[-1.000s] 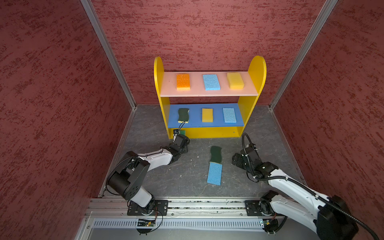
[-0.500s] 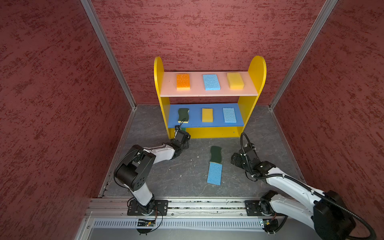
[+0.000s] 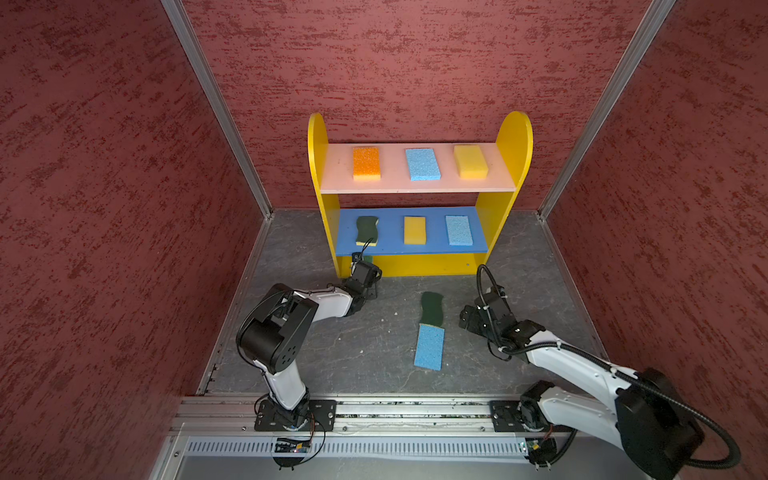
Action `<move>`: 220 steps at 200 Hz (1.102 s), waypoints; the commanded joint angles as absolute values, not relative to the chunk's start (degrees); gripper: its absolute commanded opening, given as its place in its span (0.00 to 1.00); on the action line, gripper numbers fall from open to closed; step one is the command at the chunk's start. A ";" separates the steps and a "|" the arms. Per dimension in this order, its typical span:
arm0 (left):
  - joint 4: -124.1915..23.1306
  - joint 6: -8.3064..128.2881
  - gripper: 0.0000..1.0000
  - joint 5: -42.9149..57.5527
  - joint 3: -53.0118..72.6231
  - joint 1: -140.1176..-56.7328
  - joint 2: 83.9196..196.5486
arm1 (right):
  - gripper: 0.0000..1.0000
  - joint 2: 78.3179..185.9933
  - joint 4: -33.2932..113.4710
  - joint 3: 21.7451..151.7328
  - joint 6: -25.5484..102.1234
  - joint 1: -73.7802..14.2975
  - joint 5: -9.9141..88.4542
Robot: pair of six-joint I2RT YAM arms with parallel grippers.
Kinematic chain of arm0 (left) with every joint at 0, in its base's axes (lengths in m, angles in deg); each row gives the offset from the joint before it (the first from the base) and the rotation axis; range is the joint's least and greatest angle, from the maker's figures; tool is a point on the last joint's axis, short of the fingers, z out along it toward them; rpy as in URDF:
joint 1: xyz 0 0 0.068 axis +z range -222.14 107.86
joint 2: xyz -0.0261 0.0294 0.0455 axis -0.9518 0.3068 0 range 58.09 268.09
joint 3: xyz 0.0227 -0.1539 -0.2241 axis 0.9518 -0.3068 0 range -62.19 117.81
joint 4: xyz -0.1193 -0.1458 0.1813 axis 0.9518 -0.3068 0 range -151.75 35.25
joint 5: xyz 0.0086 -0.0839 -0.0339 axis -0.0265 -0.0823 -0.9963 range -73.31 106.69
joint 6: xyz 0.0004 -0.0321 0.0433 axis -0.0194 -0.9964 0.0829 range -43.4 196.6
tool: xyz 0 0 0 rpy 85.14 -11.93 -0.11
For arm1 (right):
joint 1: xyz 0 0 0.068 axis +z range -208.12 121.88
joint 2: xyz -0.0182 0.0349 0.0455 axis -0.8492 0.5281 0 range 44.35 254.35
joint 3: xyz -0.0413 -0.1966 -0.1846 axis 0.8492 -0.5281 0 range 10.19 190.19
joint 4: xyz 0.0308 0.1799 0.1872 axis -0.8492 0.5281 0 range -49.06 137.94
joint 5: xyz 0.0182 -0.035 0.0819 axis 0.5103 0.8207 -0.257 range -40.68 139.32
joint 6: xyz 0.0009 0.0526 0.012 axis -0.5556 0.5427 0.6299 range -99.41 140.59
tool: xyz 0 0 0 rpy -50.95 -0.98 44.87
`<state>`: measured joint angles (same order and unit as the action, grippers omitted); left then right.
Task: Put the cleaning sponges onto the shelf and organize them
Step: 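Carry the green sponge with the left gripper under the blue shelf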
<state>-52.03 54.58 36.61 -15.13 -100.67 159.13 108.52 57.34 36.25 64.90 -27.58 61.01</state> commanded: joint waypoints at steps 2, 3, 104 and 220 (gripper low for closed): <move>-46.72 55.15 0.66 36.90 -11.23 -98.91 159.85 | 0.95 108.87 55.06 35.60 64.71 -27.80 60.29; -46.69 55.15 0.66 36.95 -11.23 -98.88 159.81 | 0.95 108.87 55.07 35.59 64.75 -27.80 60.26; -44.92 56.53 0.66 40.49 -13.16 -100.82 154.34 | 0.95 108.34 54.44 34.44 65.07 -27.80 60.20; -44.71 58.17 0.67 41.48 -9.77 -100.16 158.95 | 0.95 107.88 54.43 33.74 65.25 -27.80 60.08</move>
<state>-46.11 57.07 41.01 -11.06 -100.60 156.92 108.43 55.73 34.37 64.92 -27.58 60.81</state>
